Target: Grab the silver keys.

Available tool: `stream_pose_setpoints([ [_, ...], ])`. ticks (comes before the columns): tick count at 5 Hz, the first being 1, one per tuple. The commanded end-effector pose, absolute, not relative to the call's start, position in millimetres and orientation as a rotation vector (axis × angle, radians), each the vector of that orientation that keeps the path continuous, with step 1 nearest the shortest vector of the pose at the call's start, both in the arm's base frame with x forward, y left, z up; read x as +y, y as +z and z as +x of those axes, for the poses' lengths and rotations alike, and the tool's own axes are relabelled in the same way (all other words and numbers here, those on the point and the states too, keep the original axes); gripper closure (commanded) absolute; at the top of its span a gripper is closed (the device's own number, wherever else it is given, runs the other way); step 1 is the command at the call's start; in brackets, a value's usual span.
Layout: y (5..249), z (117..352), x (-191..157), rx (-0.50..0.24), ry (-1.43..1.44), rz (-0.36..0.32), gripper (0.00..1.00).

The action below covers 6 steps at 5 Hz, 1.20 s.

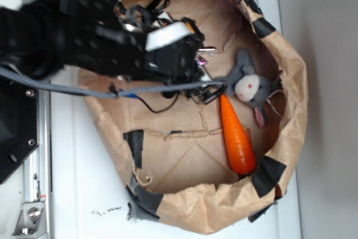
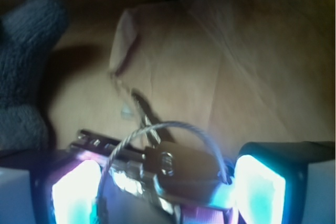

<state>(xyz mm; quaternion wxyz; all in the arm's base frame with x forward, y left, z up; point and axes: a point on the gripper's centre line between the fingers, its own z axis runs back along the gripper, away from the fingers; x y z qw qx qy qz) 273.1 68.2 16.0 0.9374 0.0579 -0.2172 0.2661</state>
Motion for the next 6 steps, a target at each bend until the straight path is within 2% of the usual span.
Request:
stream_pose_setpoints([
  [1,22,280,68,-0.449,0.557,0.095,1.0],
  [5,26,280,65,-0.446,0.533,0.094,1.0],
  [6,37,276,65,-0.437,0.524,0.091,1.0],
])
